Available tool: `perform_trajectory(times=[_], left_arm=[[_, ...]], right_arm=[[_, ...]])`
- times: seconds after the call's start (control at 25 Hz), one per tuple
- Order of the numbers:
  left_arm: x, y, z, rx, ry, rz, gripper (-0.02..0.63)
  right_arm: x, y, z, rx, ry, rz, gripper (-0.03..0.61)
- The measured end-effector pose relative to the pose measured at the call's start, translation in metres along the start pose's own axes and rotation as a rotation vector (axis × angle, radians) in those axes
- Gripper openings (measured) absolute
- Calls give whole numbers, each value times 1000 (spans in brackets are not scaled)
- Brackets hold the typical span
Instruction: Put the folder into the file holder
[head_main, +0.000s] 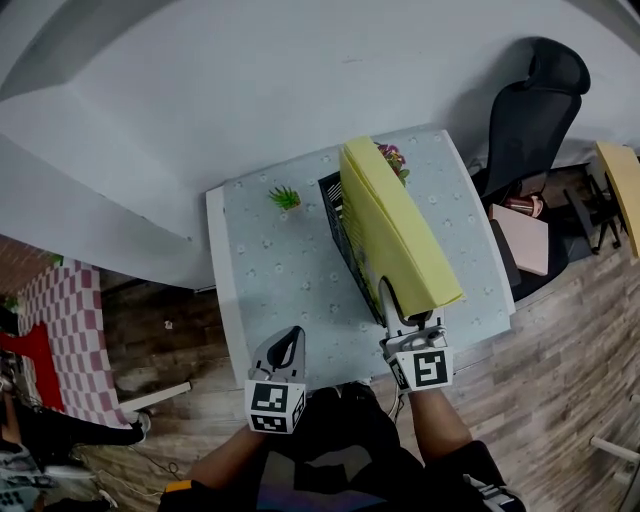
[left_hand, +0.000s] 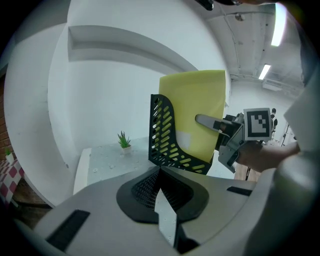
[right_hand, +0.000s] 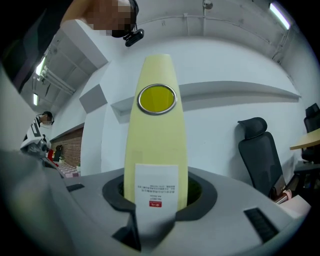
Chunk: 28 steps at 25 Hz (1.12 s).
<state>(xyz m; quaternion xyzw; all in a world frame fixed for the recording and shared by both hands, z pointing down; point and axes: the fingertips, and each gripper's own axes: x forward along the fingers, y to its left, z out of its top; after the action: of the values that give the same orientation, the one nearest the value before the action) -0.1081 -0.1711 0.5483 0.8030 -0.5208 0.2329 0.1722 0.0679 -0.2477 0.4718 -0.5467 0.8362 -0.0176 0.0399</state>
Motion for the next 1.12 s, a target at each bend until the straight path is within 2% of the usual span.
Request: perform_trajectory(times=[0.24,0.52,0.68,1.12], left_arm=[[1,-5,6,3,-22,-26,5],[-1,-9,21,1,-73,-46,5],[-4,-12,34,-5,-122,-71,5],[-15,-54,61,26,-224,-192,5]], right_arm=[[-1,-1,-38,-22,156,-30,191],[-1,0,-59,-47,284,-47,210],[-11,2,-52,-38,325,-62,219],[-87,6,-5,3,328,-191,219]])
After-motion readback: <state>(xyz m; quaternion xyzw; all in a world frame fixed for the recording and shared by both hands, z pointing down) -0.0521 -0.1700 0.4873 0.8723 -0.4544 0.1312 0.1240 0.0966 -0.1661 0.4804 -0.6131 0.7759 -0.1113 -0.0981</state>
